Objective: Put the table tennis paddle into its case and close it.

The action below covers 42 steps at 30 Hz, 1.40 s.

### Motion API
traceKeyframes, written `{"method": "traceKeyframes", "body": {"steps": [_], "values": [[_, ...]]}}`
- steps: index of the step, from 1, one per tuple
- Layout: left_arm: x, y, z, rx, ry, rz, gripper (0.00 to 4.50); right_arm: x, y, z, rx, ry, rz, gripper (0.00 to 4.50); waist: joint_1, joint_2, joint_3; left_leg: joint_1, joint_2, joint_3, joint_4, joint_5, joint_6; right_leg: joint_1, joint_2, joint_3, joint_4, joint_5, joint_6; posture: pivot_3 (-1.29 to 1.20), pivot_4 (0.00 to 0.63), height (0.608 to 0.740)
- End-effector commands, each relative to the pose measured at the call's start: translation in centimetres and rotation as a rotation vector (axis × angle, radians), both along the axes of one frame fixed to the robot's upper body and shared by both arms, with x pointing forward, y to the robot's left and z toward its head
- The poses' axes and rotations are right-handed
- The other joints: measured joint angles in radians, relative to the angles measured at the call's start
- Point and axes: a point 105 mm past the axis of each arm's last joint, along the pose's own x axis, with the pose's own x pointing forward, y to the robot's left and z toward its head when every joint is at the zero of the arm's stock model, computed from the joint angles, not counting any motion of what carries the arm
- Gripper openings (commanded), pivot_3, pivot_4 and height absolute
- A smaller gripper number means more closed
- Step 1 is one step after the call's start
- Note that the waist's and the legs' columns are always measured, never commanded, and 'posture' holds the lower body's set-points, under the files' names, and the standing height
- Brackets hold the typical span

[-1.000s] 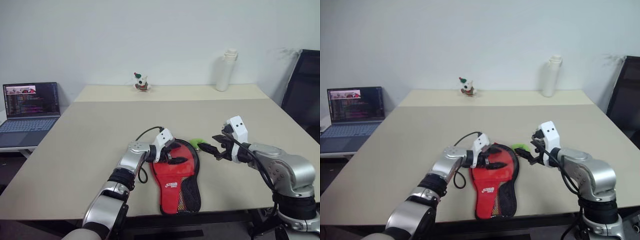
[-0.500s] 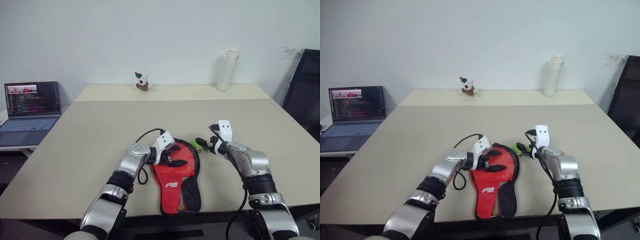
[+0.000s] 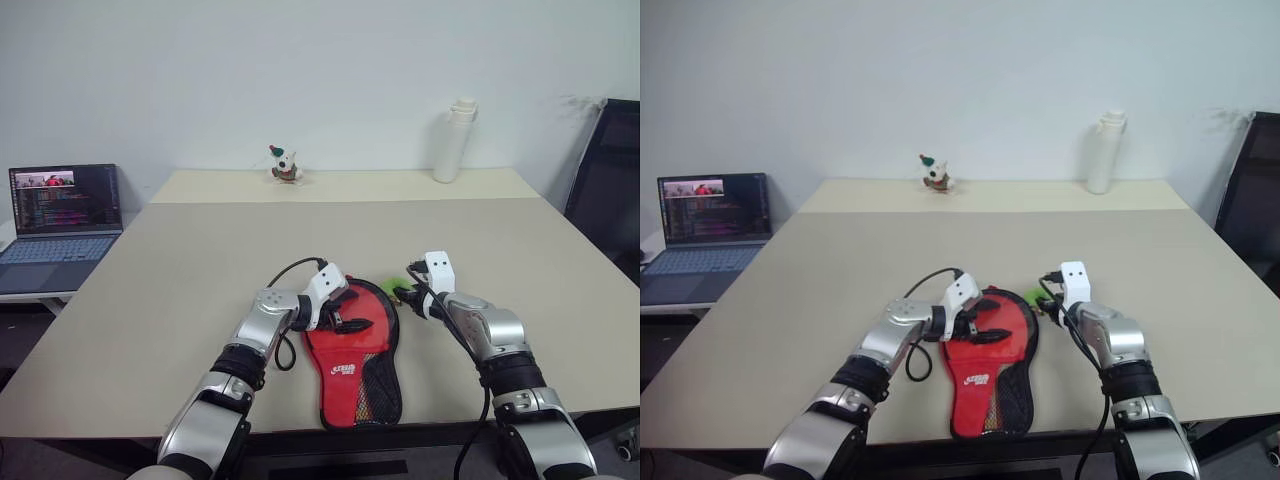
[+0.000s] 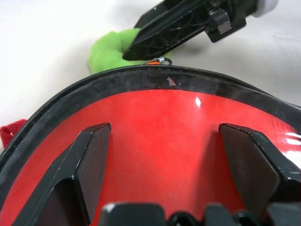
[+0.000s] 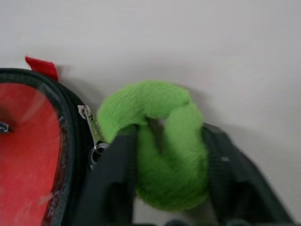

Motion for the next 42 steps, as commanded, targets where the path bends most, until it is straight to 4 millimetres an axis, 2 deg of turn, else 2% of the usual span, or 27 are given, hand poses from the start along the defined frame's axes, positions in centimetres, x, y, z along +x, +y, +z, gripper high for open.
{"method": "traceKeyframes", "body": {"steps": [1, 2, 9, 11, 15, 19, 23, 29, 42], "values": [[-0.3, -1.2, -0.5, 0.025, 0.001, -0.028, 4.01, -0.1, 0.4, 0.7, 0.01, -0.019, 0.012, 0.42, 0.0, 0.0, 0.0, 0.0, 0.0, 0.0, 0.0, 0.0, 0.0, 0.0, 0.0, 0.0, 0.0, 0.0, 0.0, 0.0, 0.15, 0.74], [-0.3, -1.4, -0.7, 0.028, 0.004, -0.031, 4.01, -0.1, 0.4, 0.8, 0.01, -0.023, 0.01, 0.05, 0.0, 0.0, 0.0, 0.0, 0.0, 0.0, 0.0, 0.0, 0.0, 0.0, 0.0, 0.0, 0.0, 0.0, 0.0, 0.0, 0.15, 0.74], [-0.8, -1.0, -3.1, 0.08, 0.05, -0.032, 4.01, -0.1, -1.1, 2.5, 0.003, -0.067, -0.026, 0.02, 0.001, 0.001, -0.001, 0.001, 0.0, 0.0, 0.0, 0.0, 0.0, 0.001, 0.0, 0.0, 0.0, 0.0, 0.0, 0.0, 0.15, 0.74], [-1.0, -0.9, -3.6, 0.085, 0.064, -0.029, 4.01, -0.4, -2.2, 2.9, -0.015, -0.08, -0.039, 0.02, 0.001, 0.001, -0.001, 0.001, 0.0, 0.0, 0.0, 0.0, 0.0, 0.001, 0.0, 0.0, 0.0, -0.001, 0.001, 0.0, 0.15, 0.74], [-1.1, -0.7, -4.1, 0.089, 0.079, -0.024, 4.01, -2.3, -5.1, 3.4, -0.096, -0.085, -0.057, 0.02, 0.003, 0.002, -0.002, 0.001, 0.0, 0.0, 0.0, 0.0, 0.0, 0.001, 0.0, -0.001, -0.001, -0.001, 0.001, 0.0, 0.15, 0.74], [-1.0, -0.9, -4.1, 0.092, 0.079, -0.022, 4.01, -4.2, -6.1, 3.3, -0.141, -0.069, -0.041, 0.02, 0.005, 0.004, -0.004, 0.001, -0.001, 0.0, 0.0, 0.0, 0.0, 0.002, 0.0, -0.001, -0.001, -0.001, 0.001, 0.0, 0.15, 0.74], [-0.7, -1.1, -4.1, 0.096, 0.074, -0.022, 4.01, -6.6, -5.5, 3.1, -0.144, -0.033, 0.021, 0.02, 0.007, 0.006, -0.005, 0.001, -0.001, 0.0, 0.0, 0.0, 0.0, 0.002, 0.0, -0.001, -0.001, -0.001, 0.002, 0.0, 0.15, 0.74], [-0.6, -2.1, -4.2, 0.103, 0.067, -0.028, 4.01, -11.4, -3.8, 3.1, -0.122, 0.032, 0.142, 0.02, 0.018, 0.006, -0.006, 0.001, -0.001, -0.001, 0.001, 0.0, 0.0, 0.003, -0.001, -0.002, -0.002, -0.001, 0.002, 0.0, 0.15, 0.74], [-0.3, -3.3, -4.0, 0.101, 0.051, -0.03, 4.01, -17.2, -3.3, 2.7, -0.104, 0.175, 0.303, 0.02, 0.033, 0.005, -0.006, 0.0, -0.002, -0.002, 0.001, 0.0, 0.0, 0.004, -0.005, -0.003, -0.004, -0.002, 0.003, 0.0, 0.15, 0.74]]}}
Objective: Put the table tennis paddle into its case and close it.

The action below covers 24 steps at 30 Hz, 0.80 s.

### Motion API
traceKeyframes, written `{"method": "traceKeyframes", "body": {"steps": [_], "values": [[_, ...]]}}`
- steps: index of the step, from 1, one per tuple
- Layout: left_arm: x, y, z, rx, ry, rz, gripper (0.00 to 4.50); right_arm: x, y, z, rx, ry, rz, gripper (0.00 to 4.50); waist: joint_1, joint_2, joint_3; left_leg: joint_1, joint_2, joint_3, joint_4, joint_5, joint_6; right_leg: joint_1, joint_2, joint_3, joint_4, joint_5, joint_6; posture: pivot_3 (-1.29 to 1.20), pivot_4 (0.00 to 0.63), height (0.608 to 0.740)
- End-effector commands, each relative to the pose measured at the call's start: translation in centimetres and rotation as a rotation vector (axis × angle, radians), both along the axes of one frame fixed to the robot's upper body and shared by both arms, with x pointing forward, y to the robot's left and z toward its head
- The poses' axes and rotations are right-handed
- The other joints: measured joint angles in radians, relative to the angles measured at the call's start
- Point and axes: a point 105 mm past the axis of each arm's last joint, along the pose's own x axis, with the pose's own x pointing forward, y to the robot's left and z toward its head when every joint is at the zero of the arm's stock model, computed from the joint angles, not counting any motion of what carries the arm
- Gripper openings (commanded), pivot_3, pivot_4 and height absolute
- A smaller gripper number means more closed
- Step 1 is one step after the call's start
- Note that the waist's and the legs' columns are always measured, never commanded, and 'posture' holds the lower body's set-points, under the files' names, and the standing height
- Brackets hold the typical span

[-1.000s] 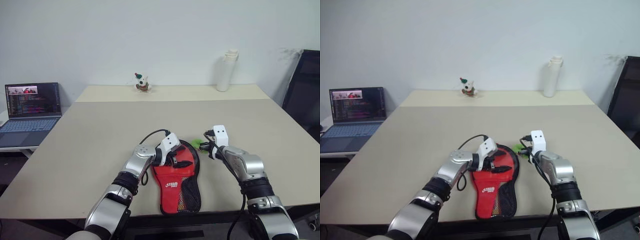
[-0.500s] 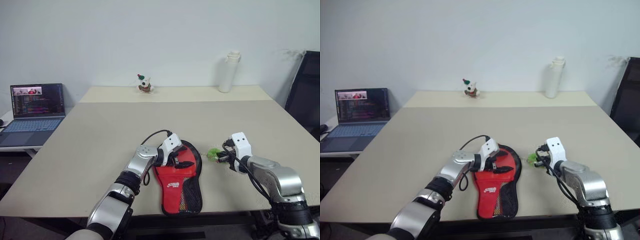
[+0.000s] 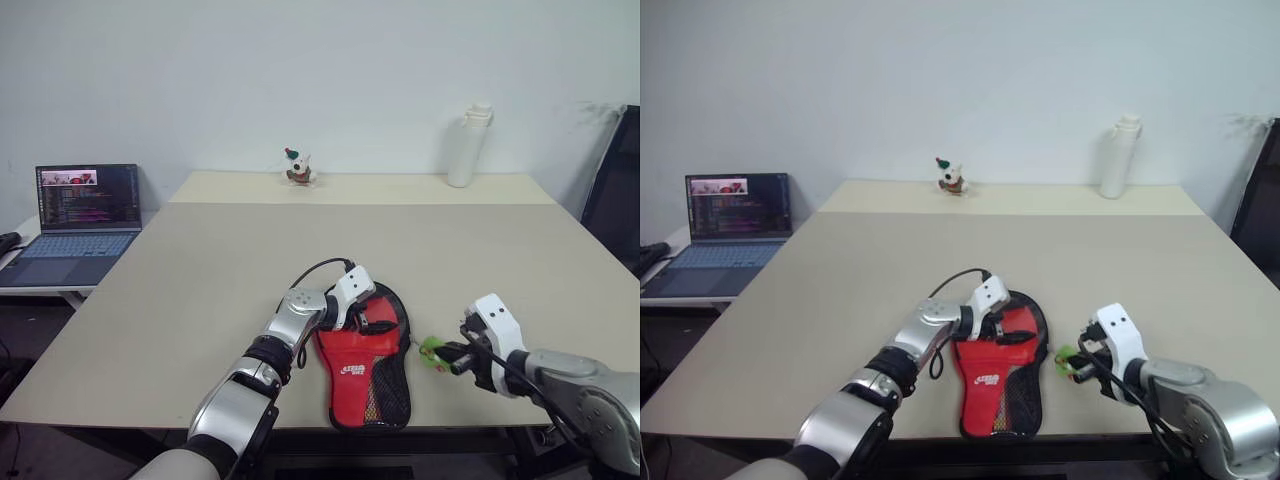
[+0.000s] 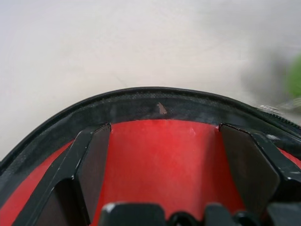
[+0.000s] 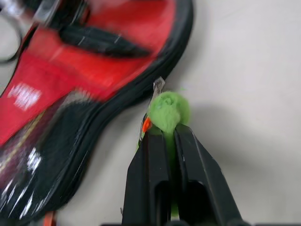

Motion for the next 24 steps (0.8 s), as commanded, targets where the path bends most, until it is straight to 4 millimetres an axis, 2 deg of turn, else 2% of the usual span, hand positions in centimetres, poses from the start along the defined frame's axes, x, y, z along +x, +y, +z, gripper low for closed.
{"method": "traceKeyframes", "body": {"steps": [1, 13, 19, 24], "values": [[-0.7, 0.6, -3.1, 0.093, 0.069, 0.014, 4.01, -1.5, 0.1, 0.6, 0.008, 0.013, 0.065, 0.02, 0.0, 0.0, 0.0, 0.0, 0.0, 0.0, 0.0, 0.0, 0.0, 0.0, 0.0, 0.0, 0.0, 0.0, 0.0, 0.0, 0.15, 0.74], [-0.6, 0.7, -3.2, 0.1, 0.066, 0.023, 4.01, -7.7, 1.9, -1.1, 0.095, 0.219, 0.303, 0.02, 0.001, -0.001, 0.0, 0.001, -0.002, -0.003, 0.0, -0.001, 0.001, 0.003, -0.004, -0.001, -0.001, -0.002, 0.003, 0.0, 0.15, 0.74], [-0.5, 0.7, -3.1, 0.104, 0.06, 0.026, 4.01, -10.0, 3.0, -1.0, 0.153, 0.263, 0.405, 0.02, -0.003, -0.001, 0.0, 0.006, -0.002, -0.01, 0.0, -0.001, 0.001, 0.009, -0.004, -0.005, -0.002, -0.003, 0.002, 0.0, 0.15, 0.74], [-0.5, 0.7, -3.0, 0.106, 0.057, 0.026, 4.01, -10.7, 3.7, -1.0, 0.183, 0.268, 0.435, 0.02, -0.003, -0.002, 0.0, 0.005, -0.002, -0.012, 0.0, -0.001, 0.001, 0.009, -0.004, -0.007, -0.002, -0.003, 0.003, 0.0, 0.15, 0.74]]}}
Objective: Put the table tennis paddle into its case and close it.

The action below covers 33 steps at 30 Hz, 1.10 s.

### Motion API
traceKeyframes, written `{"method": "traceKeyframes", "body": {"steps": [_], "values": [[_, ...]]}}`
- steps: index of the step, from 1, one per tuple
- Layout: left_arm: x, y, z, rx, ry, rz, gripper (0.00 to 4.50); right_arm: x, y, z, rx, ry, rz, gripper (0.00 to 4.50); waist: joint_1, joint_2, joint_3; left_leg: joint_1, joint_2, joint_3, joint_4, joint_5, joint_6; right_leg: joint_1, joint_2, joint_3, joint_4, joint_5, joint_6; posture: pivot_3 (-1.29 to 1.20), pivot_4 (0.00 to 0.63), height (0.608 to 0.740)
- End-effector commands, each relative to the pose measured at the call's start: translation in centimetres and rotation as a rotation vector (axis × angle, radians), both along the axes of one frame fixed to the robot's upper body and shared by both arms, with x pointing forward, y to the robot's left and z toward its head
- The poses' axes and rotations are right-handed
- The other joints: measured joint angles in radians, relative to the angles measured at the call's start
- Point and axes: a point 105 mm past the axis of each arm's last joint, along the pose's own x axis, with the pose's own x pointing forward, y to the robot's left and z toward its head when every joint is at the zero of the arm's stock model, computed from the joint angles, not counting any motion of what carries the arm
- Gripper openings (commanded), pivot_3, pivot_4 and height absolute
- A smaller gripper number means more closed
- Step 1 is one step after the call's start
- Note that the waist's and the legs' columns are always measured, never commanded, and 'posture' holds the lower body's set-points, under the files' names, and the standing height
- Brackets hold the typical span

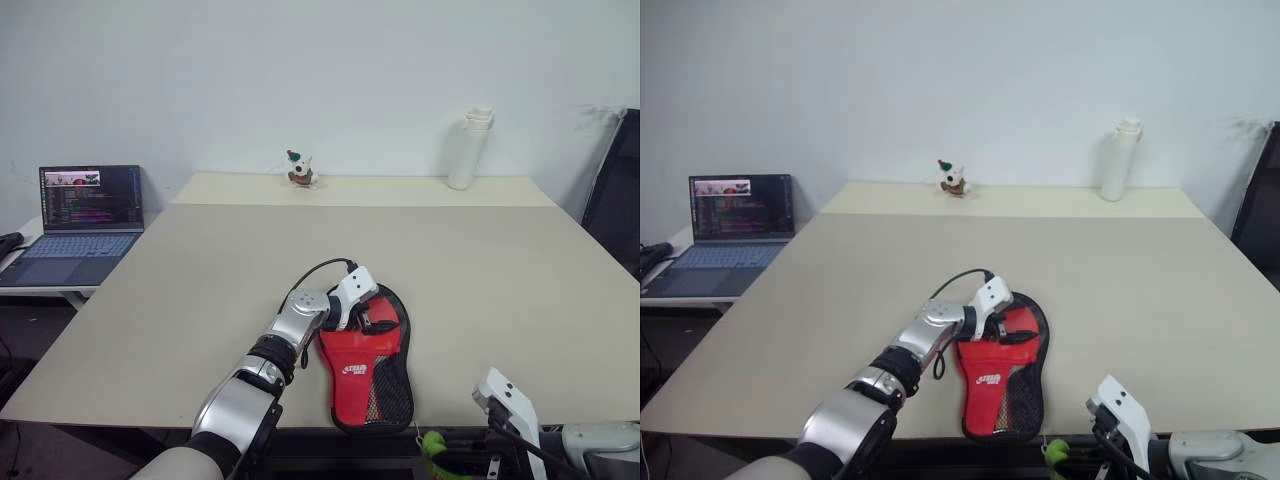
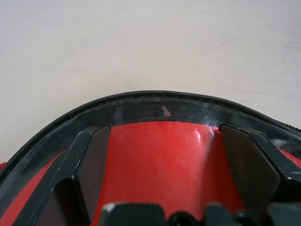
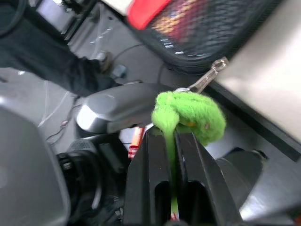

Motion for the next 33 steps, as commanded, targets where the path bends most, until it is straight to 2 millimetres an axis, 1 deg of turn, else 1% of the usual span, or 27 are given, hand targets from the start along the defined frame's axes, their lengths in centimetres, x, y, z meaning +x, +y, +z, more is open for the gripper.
{"method": "traceKeyframes", "body": {"steps": [1, 5, 6, 7, 8, 10, 13, 14, 15, 17, 18, 19, 22, 23, 25, 27, 29, 30, 33], "values": [[-0.6, 0.9, -2.8, 0.095, 0.063, 0.014, 4.01, -0.5, 0.9, 0.4, 0.033, -0.012, 0.044, 0.02, 0.0, 0.0, 0.0, 0.0, 0.0, 0.0, 0.0, 0.0, 0.0, 0.0, 0.0, 0.0, 0.0, 0.0, 0.0, 0.0, 0.15, 0.74], [-0.6, 0.8, -2.8, 0.095, 0.063, 0.013, 4.01, 0.4, 0.6, 0.3, 0.019, -0.036, 0.011, 0.02, 0.0, 0.0, 0.0, 0.0, 0.0, -0.001, 0.0, 0.0, 0.0, 0.0, 0.0, -0.001, 0.0, 0.0, 0.0, 0.0, 0.15, 0.74], [-0.6, 0.8, -2.8, 0.095, 0.062, 0.012, 4.01, 0.5, 0.5, 0.4, 0.015, -0.044, 0.009, 0.4, 0.0, 0.0, 0.0, 0.0, 0.0, -0.001, 0.0, 0.0, 0.0, 0.0, 0.0, -0.001, 0.0, 0.0, 0.0, 0.0, 0.15, 0.74], [-0.6, 0.8, -2.7, 0.094, 0.062, 0.012, 4.01, 0.6, 0.4, 0.5, 0.008, -0.051, 0.01, 0.52, 0.0, 0.0, 0.0, 0.0, 0.0, -0.001, 0.0, 0.0, 0.0, 0.0, 0.0, -0.001, 0.0, 0.0, 0.0, 0.0, 0.15, 0.74], [-0.6, 0.8, -2.7, 0.093, 0.061, 0.012, 4.01, 0.7, 0.3, 0.5, 0.003, -0.057, 0.011, 0.75, 0.0, 0.0, 0.0, 0.0, 0.0, -0.001, 0.0, 0.0, 0.0, 0.0, 0.0, -0.001, 0.0, 0.0, 0.0, 0.0, 0.15, 0.74], [-0.6, 0.7, -2.7, 0.091, 0.061, 0.012, 4.01, 1.1, 0.1, 0.7, 0.002, -0.07, 0.001, 1.37, 0.0, 0.0, 0.0, 0.0, 0.0, -0.001, 0.0, 0.0, 0.0, 0.0, 0.0, -0.001, 0.0, 0.0, 0.0, 0.0, 0.15, 0.74], [-0.6, 0.7, -2.5, 0.083, 0.057, 0.013, 4.01, 2.8, -0.1, 1.8, 0.045, -0.118, -0.024, 2.41, -0.001, -0.001, 0.0, 0.0, 0.0, -0.001, 0.0, 0.0, 0.0, 0.0, 0.0, -0.001, 0.0, -0.001, -0.001, 0.0, 0.15, 0.74], [-0.5, 0.8, -2.2, 0.072, 0.054, 0.017, 4.01, 3.7, -0.2, 2.5, 0.067, -0.157, -0.046, 2.71, -0.001, -0.001, 0.0, 0.0, 0.0, -0.001, 0.0, 0.0, 0.0, 0.0, 0.0, -0.001, 0.0, -0.001, -0.001, 0.0, 0.15, 0.74], [-0.4, 0.8, -1.9, 0.056, 0.053, 0.022, 4.01, 4.8, -0.4, 3.2, 0.083, -0.2, -0.073, 2.71, -0.002, -0.001, 0.001, 0.0, 0.0, -0.001, 0.0, 0.0, 0.0, 0.0, 0.0, -0.001, 0.0, -0.001, -0.002, 0.0, 0.15, 0.74], [-0.2, 1.2, -0.4, 0.021, 0.018, 0.009, 4.01, 7.5, -1.1, 4.7, 0.081, -0.31, -0.145, 2.71, -0.002, -0.001, 0.001, 0.0, 0.0, -0.002, 0.0, 0.0, 0.0, 0.0, 0.0, -0.001, 0.0, -0.001, -0.002, 0.0, 0.15, 0.74], [-0.2, 1.3, 0.1, 0.012, 0.005, 0.003, 4.01, 8.3, -1.3, 5.1, 0.077, -0.339, -0.163, 2.71, -0.006, -0.001, 0.002, 0.0, 0.0, -0.001, 0.0, 0.0, 0.0, 0.0, 0.0, -0.001, 0.0, -0.001, -0.002, 0.0, 0.15, 0.74], [-0.2, 1.6, 1.0, -0.021, 0.001, 0.0, 4.01, 9.2, -1.6, 5.6, 0.078, -0.376, -0.182, 2.71, -0.006, -0.001, 0.003, -0.001, 0.0, -0.001, 0.0, 0.0, 0.0, -0.001, 0.0, -0.001, 0.0, -0.001, -0.001, 0.0, 0.15, 0.74], [-0.8, 4.5, 5.1, -0.16, -0.033, -0.005, 4.01, 12.3, -1.9, 7.6, 0.124, -0.496, -0.22, 2.71, -0.019, -0.002, 0.008, -0.005, 0.001, 0.0, -0.002, 0.0, 0.0, -0.006, 0.001, 0.001, 0.0, 0.0, -0.001, 0.0, 0.15, 0.74], [-1.1, 5.2, 5.8, -0.181, -0.042, -0.005, 4.01, 12.9, -1.9, 8.0, 0.139, -0.522, -0.224, 2.71, -0.026, -0.003, 0.012, -0.007, 0.002, 0.001, -0.003, 0.0, 0.0, -0.01, 0.001, 0.002, 0.001, 0.0, -0.001, 0.0, 0.15, 0.74], [-1.9, 7.3, 6.8, -0.203, -0.065, 0.006, 4.01, 13.9, -1.6, 8.8, 0.193, -0.554, -0.214, 2.71, -0.027, -0.004, 0.014, -0.01, 0.003, 0.0, -0.003, 0.0, 0.0, -0.013, 0.004, 0.005, 0.002, -0.001, -0.002, 0.0, 0.15, 0.74], [-2.6, 9.4, 7.6, -0.217, -0.08, 0.046, 4.01, 14.6, -1.5, 9.0, 0.227, -0.574, -0.173, 2.71, -0.028, -0.003, 0.015, -0.01, 0.004, 0.0, -0.003, 0.0, 0.0, -0.013, 0.006, 0.005, 0.002, -0.001, -0.003, 0.0, 0.15, 0.74], [-3.3, 11.5, 8.0, -0.235, -0.085, 0.099, 4.01, 15.4, -1.5, 8.6, 0.232, -0.572, -0.118, 2.71, -0.027, -0.003, 0.016, -0.01, 0.005, 0.0, -0.003, 0.0, 0.0, -0.013, 0.006, 0.006, 0.002, -0.001, -0.003, 0.0, 0.15, 0.74], [-3.8, 12.3, 8.1, -0.242, -0.089, 0.125, 4.01, 16.0, -1.6, 8.3, 0.217, -0.586, -0.106, 2.71, -0.028, -0.003, 0.016, -0.01, 0.005, 0.0, -0.003, 0.0, 0.001, -0.013, 0.006, 0.006, 0.002, -0.001, -0.003, 0.0, 0.15, 0.74], [-5.3, 13.4, 7.9, -0.249, -0.086, 0.156, 4.01, 17.7, -1.8, 7.6, 0.183, -0.624, -0.073, 2.71, -0.028, -0.003, 0.017, -0.009, 0.004, 0.002, -0.002, 0.0, 0.0, -0.012, 0.004, 0.007, 0.002, -0.001, -0.003, 0.0, 0.15, 0.74]]}}
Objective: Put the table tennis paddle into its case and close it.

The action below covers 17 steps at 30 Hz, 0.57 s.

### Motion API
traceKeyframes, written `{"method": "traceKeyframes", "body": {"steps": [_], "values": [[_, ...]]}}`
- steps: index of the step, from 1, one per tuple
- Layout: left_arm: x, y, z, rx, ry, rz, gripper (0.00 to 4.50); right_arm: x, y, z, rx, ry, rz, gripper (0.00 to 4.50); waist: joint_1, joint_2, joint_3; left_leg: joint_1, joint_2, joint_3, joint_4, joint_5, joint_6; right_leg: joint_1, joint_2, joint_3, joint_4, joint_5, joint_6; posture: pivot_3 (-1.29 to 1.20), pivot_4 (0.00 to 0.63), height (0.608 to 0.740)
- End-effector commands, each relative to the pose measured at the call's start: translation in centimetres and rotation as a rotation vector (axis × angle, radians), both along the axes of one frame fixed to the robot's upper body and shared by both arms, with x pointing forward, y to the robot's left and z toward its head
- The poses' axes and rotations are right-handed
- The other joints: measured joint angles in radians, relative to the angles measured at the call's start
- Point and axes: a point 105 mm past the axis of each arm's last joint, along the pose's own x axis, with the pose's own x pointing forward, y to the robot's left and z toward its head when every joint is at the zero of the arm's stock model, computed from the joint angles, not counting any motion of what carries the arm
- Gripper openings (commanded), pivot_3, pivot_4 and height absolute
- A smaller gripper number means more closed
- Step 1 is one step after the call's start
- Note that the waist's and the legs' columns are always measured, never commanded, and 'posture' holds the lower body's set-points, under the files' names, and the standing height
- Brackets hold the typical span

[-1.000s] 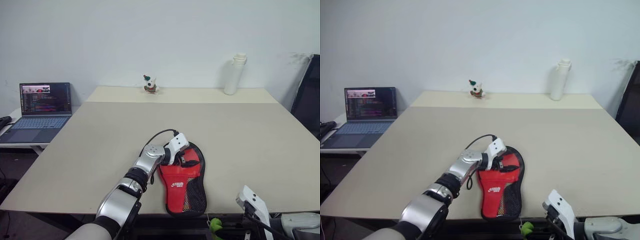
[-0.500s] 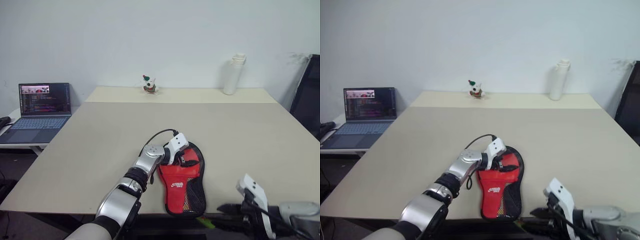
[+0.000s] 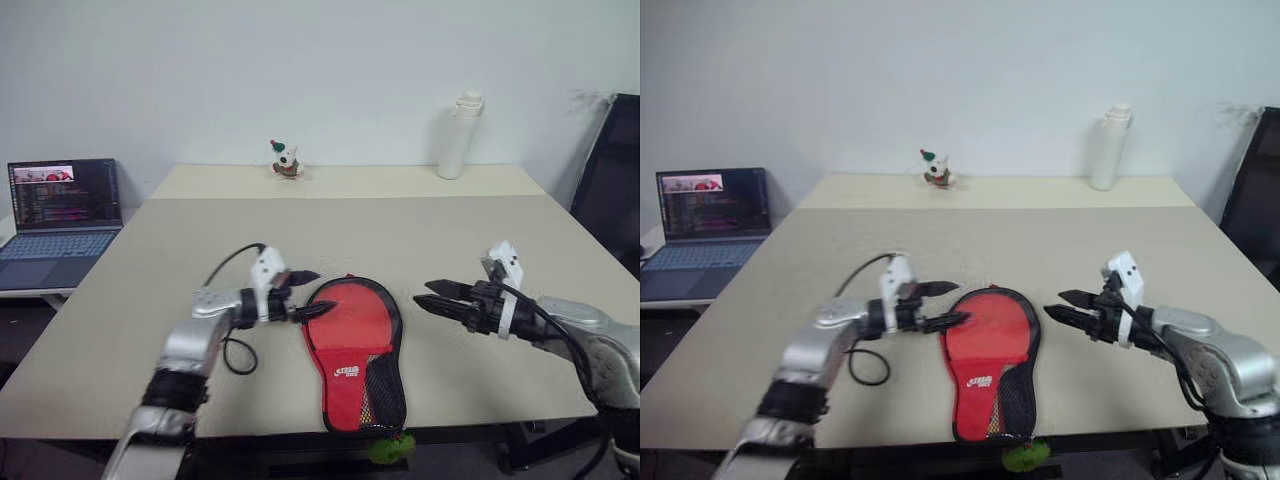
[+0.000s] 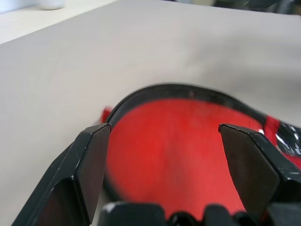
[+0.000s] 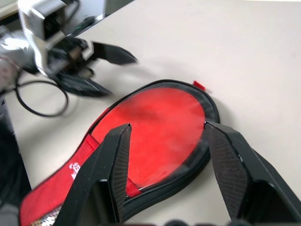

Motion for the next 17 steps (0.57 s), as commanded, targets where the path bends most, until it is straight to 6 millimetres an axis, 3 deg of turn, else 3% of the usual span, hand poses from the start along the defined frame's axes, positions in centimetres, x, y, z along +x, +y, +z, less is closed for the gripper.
{"method": "traceKeyframes", "body": {"steps": [1, 7, 17], "values": [[-1.9, 0.4, 1.5, -0.033, -0.049, 0.0, 4.01, 1.7, -0.1, 0.2, -0.053, -0.096, 0.042, 2.71, 0.003, 0.0, 0.002, 0.0, 0.0, 0.001, 0.0, 0.0, 0.0, 0.0, -0.001, 0.0, 0.0, 0.0, 0.0, 0.0, 0.15, 0.74], [-2.5, 0.1, 1.2, -0.015, -0.082, 0.063, 4.01, 4.1, -2.5, -0.2, -0.122, -0.119, 0.032, 2.71, 0.013, -0.001, 0.003, 0.001, -0.002, 0.002, 0.002, 0.0, 0.0, 0.001, -0.003, 0.0, 0.001, 0.001, 0.002, 0.0, 0.15, 0.74], [-1.0, 0.0, 0.7, -0.004, -0.097, 0.11, 4.01, 4.7, -4.1, 0.9, -0.097, -0.149, -0.109, 2.71, 0.012, 0.0, 0.004, 0.002, -0.001, 0.006, 0.0, 0.0, 0.0, 0.0, -0.003, 0.001, 0.001, 0.002, 0.0, 0.0, 0.15, 0.74]]}}
